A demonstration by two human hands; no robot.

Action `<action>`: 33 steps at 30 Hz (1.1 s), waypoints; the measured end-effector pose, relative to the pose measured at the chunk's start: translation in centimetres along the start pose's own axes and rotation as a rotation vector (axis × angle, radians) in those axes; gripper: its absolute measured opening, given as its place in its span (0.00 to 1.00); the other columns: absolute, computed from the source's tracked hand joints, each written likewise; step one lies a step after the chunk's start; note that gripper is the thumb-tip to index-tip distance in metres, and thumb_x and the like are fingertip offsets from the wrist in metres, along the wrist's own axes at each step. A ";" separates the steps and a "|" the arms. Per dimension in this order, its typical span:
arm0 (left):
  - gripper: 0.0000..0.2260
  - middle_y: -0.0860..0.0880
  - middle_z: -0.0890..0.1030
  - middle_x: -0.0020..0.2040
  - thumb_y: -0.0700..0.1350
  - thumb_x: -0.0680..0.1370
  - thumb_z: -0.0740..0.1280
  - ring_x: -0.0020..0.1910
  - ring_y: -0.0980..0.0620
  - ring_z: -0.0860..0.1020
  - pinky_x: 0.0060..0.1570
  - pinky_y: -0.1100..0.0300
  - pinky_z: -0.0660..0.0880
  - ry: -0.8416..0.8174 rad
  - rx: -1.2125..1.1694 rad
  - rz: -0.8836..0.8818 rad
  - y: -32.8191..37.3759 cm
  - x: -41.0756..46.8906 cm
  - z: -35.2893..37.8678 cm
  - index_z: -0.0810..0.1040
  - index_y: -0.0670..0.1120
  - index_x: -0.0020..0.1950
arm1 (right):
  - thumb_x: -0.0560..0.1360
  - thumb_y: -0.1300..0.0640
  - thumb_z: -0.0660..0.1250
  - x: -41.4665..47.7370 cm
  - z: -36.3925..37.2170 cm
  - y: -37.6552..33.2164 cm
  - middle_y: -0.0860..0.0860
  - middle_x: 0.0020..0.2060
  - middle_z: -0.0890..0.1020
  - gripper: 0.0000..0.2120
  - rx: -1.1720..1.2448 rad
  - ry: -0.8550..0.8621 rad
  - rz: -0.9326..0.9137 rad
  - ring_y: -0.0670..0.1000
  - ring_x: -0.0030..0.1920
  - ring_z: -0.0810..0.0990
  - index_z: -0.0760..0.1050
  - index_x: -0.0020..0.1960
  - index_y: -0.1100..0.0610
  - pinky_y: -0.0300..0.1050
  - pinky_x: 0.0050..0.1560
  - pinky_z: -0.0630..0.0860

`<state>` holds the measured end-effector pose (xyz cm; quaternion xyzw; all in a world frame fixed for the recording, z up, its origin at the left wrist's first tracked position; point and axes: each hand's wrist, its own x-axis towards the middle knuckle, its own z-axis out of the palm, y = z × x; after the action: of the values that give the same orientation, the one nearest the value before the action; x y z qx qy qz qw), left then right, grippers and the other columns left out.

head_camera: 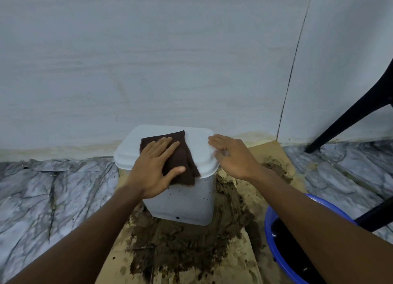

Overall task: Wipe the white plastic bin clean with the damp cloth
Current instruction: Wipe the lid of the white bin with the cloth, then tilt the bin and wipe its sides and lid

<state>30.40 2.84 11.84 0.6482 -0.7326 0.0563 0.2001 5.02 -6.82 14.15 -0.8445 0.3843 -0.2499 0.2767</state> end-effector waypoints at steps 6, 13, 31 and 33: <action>0.35 0.51 0.59 0.82 0.71 0.79 0.47 0.82 0.52 0.53 0.79 0.56 0.45 -0.024 -0.008 -0.082 0.6 2.7 0.0 0.60 0.54 0.82 | 0.82 0.41 0.52 1.2 2.7 -0.5 0.46 0.80 0.53 0.31 -0.354 -0.063 -0.156 0.44 0.79 0.46 0.51 0.80 0.50 0.44 0.76 0.34; 0.30 0.46 0.64 0.80 0.65 0.83 0.51 0.80 0.46 0.58 0.80 0.51 0.48 0.087 0.027 -0.064 -1.5 2.6 0.6 0.64 0.50 0.80 | 0.81 0.38 0.47 3.2 1.4 1.0 0.46 0.79 0.58 0.30 -0.364 -0.061 -0.087 0.41 0.77 0.50 0.56 0.79 0.48 0.39 0.76 0.38; 0.30 0.41 0.47 0.83 0.55 0.85 0.53 0.82 0.39 0.48 0.80 0.41 0.45 0.581 0.132 -0.056 -2.6 6.7 12.6 0.49 0.46 0.84 | 0.76 0.33 0.58 12.0 1.7 2.9 0.41 0.69 0.75 0.22 -0.320 0.177 -0.061 0.48 0.71 0.70 0.73 0.68 0.38 0.51 0.70 0.64; 0.30 0.40 0.46 0.83 0.54 0.85 0.54 0.82 0.38 0.47 0.79 0.40 0.46 0.578 0.127 -0.040 -3.5 7.0 14.3 0.46 0.47 0.83 | 0.76 0.32 0.59 13.5 1.7 3.6 0.40 0.67 0.76 0.21 -0.287 0.196 -0.035 0.48 0.70 0.71 0.75 0.65 0.36 0.48 0.67 0.65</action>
<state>30.08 -9.05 0.68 0.6308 -0.6272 0.2806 0.3606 12.09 -18.95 13.36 -0.8537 0.4263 -0.2784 0.1099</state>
